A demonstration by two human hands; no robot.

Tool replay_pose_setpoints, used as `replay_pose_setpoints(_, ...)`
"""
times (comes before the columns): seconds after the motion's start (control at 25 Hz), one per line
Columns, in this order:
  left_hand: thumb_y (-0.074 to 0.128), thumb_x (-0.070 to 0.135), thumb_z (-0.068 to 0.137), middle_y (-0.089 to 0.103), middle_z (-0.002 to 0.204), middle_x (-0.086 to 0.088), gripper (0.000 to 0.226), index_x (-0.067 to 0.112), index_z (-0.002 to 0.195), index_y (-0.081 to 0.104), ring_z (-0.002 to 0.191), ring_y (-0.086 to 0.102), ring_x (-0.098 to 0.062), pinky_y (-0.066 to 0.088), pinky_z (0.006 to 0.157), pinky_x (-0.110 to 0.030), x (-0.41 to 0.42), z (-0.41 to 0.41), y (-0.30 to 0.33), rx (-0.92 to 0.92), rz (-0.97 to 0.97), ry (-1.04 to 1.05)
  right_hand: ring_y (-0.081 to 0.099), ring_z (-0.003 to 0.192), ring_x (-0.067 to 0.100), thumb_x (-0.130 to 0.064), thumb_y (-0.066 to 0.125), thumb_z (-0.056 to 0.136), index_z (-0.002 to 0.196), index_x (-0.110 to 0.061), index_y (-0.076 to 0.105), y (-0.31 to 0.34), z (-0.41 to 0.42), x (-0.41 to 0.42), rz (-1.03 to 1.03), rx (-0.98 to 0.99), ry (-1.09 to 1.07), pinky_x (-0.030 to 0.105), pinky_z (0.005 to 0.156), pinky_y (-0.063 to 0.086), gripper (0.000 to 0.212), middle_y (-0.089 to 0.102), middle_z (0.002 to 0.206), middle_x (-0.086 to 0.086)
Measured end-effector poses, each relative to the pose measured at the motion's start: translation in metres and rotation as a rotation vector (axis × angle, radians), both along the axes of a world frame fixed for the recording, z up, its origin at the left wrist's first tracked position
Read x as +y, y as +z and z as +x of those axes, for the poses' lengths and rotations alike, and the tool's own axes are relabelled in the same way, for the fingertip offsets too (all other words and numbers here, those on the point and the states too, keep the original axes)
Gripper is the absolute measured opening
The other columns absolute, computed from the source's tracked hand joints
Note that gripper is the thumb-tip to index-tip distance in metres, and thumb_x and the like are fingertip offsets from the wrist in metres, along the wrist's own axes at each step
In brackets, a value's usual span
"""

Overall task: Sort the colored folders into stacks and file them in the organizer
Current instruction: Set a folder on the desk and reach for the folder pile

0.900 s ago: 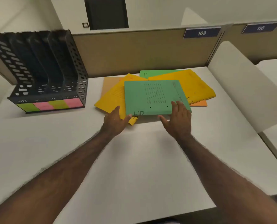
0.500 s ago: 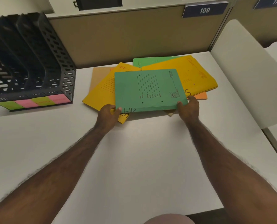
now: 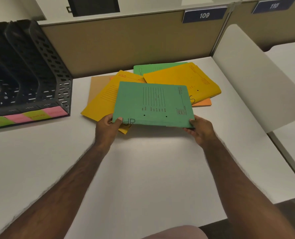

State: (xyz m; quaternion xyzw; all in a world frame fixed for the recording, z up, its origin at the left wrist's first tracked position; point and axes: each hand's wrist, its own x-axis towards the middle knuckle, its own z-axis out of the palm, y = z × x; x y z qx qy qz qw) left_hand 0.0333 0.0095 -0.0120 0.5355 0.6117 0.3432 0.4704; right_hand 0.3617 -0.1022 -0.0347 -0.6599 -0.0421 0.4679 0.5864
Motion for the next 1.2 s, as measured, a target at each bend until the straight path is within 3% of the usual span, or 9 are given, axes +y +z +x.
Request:
replay_pose_setpoints(0.16, 0.075, 0.017, 0.097, 0.065, 0.139, -0.014, 0.065, 0.007, 0.154, 0.046, 0.128, 0.065, -0.033, 0.052, 0.112, -0.05, -0.018, -0.007, 0.006, -0.306, -0.157, 0.116, 0.07, 0.119, 0.035, 0.005, 0.043, 0.108, 0.15, -0.006, 0.055, 0.009, -0.026, -0.047, 0.118, 0.27, -0.039, 0.042, 0.084, 0.063, 0.046, 0.068, 0.138, 0.021)
replay_pose_setpoints(0.36, 0.067, 0.004, 0.1, 0.068, 0.13, -0.026, 0.028, 0.002, 0.127, 0.058, 0.124, 0.067, -0.039, 0.055, 0.106, -0.041, -0.077, -0.007, 0.019, -0.544, -0.241, 0.031, 0.074, 0.114, 0.033, 0.005, 0.046, 0.107, 0.142, -0.011, 0.062, 0.019, -0.077, -0.103, 0.216, 0.382, -0.135, 0.04, 0.077, 0.066, 0.042, 0.072, 0.135, 0.019)
replay_pose_setpoints(0.52, 0.068, -0.003, 0.096, 0.071, 0.128, -0.019, 0.03, 0.006, 0.124, 0.062, 0.121, 0.07, -0.032, 0.058, 0.102, -0.037, -0.127, -0.009, 0.028, -0.664, -0.372, -0.132, 0.08, 0.1, 0.031, 0.006, 0.048, 0.106, 0.141, -0.014, 0.062, 0.031, -0.127, -0.132, 0.28, 0.411, -0.221, 0.041, 0.076, 0.066, 0.043, 0.072, 0.134, 0.019)
replay_pose_setpoints(0.6, 0.069, -0.005, 0.094, 0.073, 0.123, -0.018, 0.029, 0.01, 0.119, 0.066, 0.117, 0.07, -0.031, 0.06, 0.099, -0.033, -0.149, -0.014, 0.028, -0.726, -0.399, -0.191, 0.08, 0.1, 0.032, 0.007, 0.049, 0.105, 0.141, -0.015, 0.06, 0.037, -0.155, -0.146, 0.31, 0.416, -0.232, 0.042, 0.077, 0.066, 0.043, 0.072, 0.133, 0.02)
replay_pose_setpoints(0.72, 0.069, -0.001, 0.096, 0.076, 0.125, -0.014, 0.033, 0.009, 0.127, 0.064, 0.117, 0.072, -0.027, 0.061, 0.096, -0.032, -0.169, -0.023, 0.023, -0.792, -0.391, -0.26, 0.078, 0.108, 0.036, 0.007, 0.054, 0.103, 0.142, -0.015, 0.058, 0.045, -0.192, -0.165, 0.34, 0.387, -0.215, 0.043, 0.08, 0.066, 0.045, 0.074, 0.129, 0.02)
replay_pose_setpoints(0.92, 0.07, -0.002, 0.095, 0.078, 0.121, -0.003, 0.043, 0.022, 0.13, 0.061, 0.117, 0.074, -0.023, 0.061, 0.09, -0.031, -0.189, -0.044, 0.019, -0.765, -0.31, -0.31, 0.074, 0.113, 0.036, 0.002, 0.063, 0.101, 0.143, -0.014, 0.056, 0.052, -0.24, -0.197, 0.336, 0.259, -0.158, 0.042, 0.08, 0.064, 0.045, 0.072, 0.132, 0.02)
replay_pose_setpoints(1.2, 0.071, 0.006, 0.098, 0.073, 0.131, 0.002, 0.047, 0.03, 0.135, 0.057, 0.124, 0.069, -0.019, 0.06, 0.099, -0.041, -0.202, -0.095, 0.026, -0.573, -0.166, -0.457, 0.078, 0.108, 0.028, -0.013, 0.07, 0.101, 0.139, -0.018, 0.058, 0.041, -0.264, -0.234, 0.105, 0.022, 0.03, 0.045, 0.084, 0.065, 0.04, 0.076, 0.123, 0.015)
